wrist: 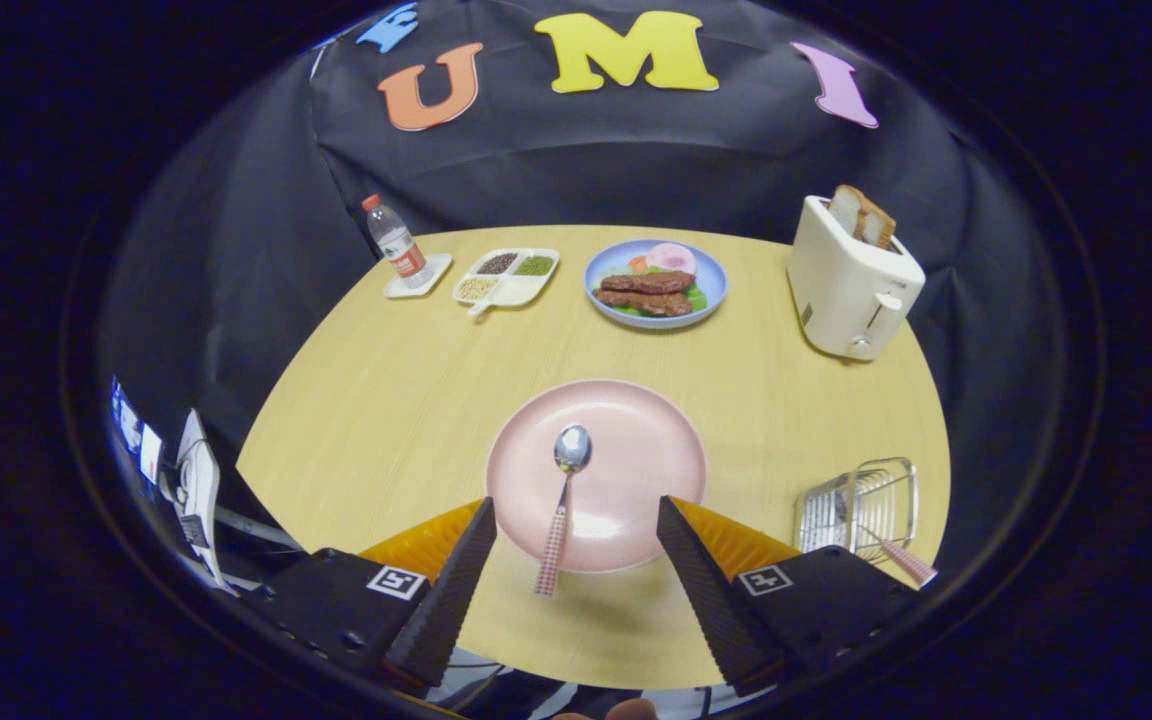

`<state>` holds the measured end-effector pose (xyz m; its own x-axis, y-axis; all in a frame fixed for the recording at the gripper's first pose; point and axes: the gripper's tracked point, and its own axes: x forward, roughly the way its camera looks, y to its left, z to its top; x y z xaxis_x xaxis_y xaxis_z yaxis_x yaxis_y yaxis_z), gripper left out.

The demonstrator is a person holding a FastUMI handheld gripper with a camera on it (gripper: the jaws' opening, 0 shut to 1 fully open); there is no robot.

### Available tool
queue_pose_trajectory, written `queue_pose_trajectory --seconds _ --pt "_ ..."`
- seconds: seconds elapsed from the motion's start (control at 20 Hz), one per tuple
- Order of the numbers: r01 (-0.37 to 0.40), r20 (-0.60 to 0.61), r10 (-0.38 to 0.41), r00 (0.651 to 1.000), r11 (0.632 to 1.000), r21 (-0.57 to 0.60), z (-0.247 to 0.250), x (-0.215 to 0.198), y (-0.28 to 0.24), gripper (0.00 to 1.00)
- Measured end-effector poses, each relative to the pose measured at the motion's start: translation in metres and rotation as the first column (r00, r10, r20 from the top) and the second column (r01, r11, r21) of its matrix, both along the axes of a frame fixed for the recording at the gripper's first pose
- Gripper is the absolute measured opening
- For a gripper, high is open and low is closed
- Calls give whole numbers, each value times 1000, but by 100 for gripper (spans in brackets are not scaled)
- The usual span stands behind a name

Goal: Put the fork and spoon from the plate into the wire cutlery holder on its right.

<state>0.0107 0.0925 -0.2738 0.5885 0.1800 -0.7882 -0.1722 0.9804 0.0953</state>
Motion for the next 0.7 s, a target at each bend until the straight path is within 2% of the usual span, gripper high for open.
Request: queue_pose_trajectory --seconds 0.25,0.4,0.7 --pt "21 -17 -22 1000 998 -58 -66 -1 19 97" --pt "40 -22 -42 999 996 -84 -84 0 21 84" --pt "67 -25 -69 997 996 -65 -89 0 23 73"
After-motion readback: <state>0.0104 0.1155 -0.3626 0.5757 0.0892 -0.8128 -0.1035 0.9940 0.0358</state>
